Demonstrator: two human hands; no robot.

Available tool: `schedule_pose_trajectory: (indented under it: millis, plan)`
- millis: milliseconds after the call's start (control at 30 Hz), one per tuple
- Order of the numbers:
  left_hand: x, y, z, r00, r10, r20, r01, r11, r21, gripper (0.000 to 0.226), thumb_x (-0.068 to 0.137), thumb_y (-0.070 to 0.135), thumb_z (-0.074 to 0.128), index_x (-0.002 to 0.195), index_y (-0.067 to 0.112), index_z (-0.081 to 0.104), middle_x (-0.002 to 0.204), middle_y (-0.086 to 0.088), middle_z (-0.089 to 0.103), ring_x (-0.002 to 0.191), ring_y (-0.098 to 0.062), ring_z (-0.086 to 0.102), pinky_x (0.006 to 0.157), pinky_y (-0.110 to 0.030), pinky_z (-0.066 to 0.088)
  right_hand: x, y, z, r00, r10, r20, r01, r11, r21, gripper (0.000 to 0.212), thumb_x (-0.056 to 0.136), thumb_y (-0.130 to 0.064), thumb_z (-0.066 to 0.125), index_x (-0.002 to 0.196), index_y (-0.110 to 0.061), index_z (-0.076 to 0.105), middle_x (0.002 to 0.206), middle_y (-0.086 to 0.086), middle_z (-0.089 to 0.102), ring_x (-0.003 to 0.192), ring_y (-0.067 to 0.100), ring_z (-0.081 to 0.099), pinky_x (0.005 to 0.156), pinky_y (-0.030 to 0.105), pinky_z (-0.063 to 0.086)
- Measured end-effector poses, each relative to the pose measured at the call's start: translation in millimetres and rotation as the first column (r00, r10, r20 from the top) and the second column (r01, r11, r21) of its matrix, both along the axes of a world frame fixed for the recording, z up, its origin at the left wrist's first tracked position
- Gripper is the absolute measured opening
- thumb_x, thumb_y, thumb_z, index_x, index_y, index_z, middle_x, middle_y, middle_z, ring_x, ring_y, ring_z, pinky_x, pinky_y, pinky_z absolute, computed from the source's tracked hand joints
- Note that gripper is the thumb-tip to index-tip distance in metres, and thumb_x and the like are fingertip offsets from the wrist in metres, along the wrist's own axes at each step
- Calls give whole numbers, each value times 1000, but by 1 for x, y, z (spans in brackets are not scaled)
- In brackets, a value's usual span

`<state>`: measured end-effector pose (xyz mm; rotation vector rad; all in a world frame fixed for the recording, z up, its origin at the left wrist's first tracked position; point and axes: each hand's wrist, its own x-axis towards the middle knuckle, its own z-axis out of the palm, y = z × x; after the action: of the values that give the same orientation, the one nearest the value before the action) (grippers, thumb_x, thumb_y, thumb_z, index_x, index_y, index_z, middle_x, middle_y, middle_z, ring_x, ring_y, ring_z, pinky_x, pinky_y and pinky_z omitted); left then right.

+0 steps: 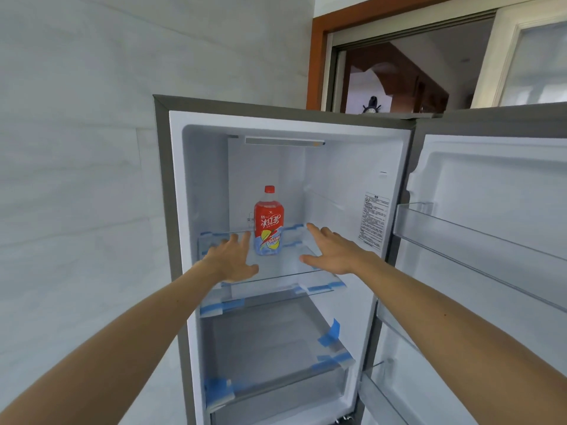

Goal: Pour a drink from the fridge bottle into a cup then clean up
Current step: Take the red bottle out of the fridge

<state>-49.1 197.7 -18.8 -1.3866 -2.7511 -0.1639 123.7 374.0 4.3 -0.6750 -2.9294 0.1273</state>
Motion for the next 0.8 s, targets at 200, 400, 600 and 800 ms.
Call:
schedule_pose_trajectory:
  millis: [200, 400, 600, 800]
  plan:
    - [-24, 19, -9, 1000, 25, -19, -26, 999, -43, 89, 92, 57, 53, 156, 19, 4, 159, -17, 24, 139, -39, 38, 112, -56, 36, -36, 16, -4, 1000, 2, -31, -3, 999, -32, 87, 95, -58, 50, 158, -23, 0, 161, 11, 20, 142, 30, 32, 109, 46, 38]
    - [-46, 46, -18, 995, 96, -6, -97, 993, -71, 88, 92, 58, 52, 155, 18, 7, 159, -16, 24, 140, -37, 37, 110, -52, 37, -80, 35, -5, 998, 18, -68, -23, 996, -84, 87, 94, -58, 52, 157, -24, 1, 161, 12, 21, 143, 31, 33, 111, 48, 37]
    - [-56, 76, -21, 989, 140, 41, -136, 988, -78, 84, 95, 55, 51, 156, 17, 7, 161, -14, 21, 144, -36, 31, 113, -50, 33, -123, 65, -6, 984, 35, -176, -74, 972, -222, 86, 94, -53, 56, 157, -25, 4, 161, 12, 21, 145, 32, 29, 112, 48, 33]
    - [-82, 99, -30, 970, 233, 75, -226, 970, -96, 86, 94, 54, 51, 156, 16, 4, 159, -16, 22, 143, -38, 31, 112, -50, 34, -171, 102, -12, 947, 14, -319, -153, 898, -414, 91, 90, -47, 66, 157, -24, 9, 159, 14, 24, 143, 33, 34, 113, 53, 36]
